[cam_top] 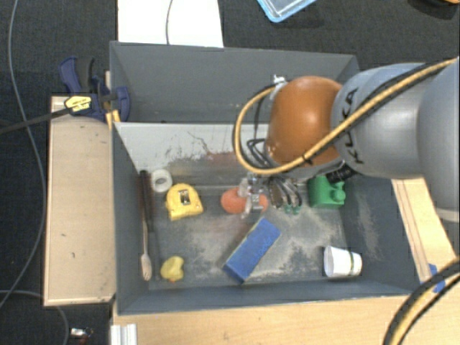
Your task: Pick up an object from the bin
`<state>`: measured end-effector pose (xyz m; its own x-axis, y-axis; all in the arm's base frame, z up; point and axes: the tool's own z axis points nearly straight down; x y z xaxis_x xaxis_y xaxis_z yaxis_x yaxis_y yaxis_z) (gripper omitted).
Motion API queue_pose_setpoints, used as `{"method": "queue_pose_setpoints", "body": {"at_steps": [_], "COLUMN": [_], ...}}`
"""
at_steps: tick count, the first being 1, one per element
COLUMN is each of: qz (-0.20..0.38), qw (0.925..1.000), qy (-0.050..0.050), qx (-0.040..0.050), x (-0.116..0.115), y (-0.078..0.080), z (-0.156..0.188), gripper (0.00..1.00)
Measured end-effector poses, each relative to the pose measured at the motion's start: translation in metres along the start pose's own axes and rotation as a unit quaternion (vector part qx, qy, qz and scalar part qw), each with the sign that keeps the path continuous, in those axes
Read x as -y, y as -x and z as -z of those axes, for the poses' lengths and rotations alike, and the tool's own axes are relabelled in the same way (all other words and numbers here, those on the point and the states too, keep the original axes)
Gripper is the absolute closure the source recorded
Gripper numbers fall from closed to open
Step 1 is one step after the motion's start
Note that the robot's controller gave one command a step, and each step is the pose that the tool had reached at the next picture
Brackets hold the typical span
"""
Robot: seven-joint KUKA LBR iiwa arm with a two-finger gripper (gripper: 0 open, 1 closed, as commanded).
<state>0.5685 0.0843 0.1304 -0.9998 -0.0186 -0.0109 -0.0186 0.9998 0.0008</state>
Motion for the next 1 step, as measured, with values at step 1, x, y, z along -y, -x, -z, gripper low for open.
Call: {"method": "queue_pose_setpoints", "body": {"at_steps": [1], "qz": [-0.011], "qw": [0.9999], "qy": [0.001], "qx": [0.0009], "x": [0.0070], "y": [0.0057], "z": [0.0686], "gripper": [1.00]}}
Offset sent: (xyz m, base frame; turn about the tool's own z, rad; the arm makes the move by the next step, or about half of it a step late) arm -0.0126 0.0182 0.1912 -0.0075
